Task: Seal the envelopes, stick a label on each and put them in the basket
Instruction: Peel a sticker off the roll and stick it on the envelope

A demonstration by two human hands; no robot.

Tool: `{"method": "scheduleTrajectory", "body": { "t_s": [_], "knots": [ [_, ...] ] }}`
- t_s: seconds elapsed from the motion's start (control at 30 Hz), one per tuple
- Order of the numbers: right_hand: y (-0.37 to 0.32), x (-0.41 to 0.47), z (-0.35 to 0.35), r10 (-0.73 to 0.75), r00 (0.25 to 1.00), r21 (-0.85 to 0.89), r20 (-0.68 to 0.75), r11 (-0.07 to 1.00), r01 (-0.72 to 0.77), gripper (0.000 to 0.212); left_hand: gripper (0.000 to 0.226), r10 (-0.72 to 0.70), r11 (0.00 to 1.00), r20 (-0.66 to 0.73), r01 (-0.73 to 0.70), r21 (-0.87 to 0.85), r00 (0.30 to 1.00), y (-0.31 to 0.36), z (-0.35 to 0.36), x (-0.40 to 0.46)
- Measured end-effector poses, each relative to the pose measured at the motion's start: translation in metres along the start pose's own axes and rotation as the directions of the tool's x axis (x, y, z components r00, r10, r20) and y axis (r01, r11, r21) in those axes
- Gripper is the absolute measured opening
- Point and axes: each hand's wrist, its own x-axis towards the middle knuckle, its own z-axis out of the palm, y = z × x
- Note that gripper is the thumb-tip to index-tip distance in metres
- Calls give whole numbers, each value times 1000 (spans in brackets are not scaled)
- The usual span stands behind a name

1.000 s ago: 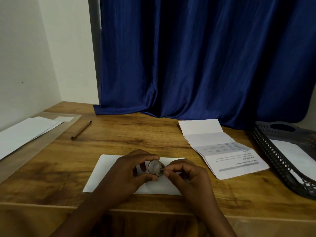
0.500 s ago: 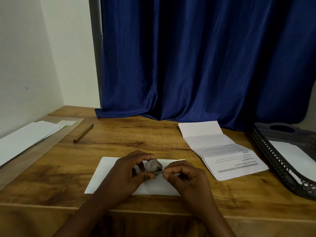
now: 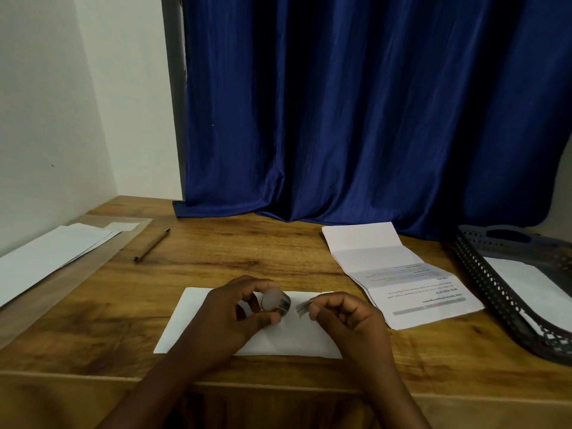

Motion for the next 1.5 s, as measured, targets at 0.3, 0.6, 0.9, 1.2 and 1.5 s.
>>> {"method": "scheduleTrajectory", "body": {
  "t_s": [0.3,0.6,0.9,1.2,1.5],
  "knots": [
    [0,0,-2,-3,1000,-70,10,998,4,29,40,13,998,-127,-20,-53,992,-1,-14,3],
    [2,4,-3,30,998,-169,57,985,-20,20,41,-250,957,-248,279,85,936,-42,-100,14],
    [2,6,-3,45,996,-184,71,982,-31,23,14,-300,896,-312,378,233,902,-77,-151,10],
    [-2,3,-2,22,997,-192,73,981,-8,23,42,-314,831,-280,405,382,907,-85,-145,12],
    [7,6,-5,42,999,-67,2,997,-41,28,57,-176,843,-311,306,442,934,-37,-109,14]
  ]
}}
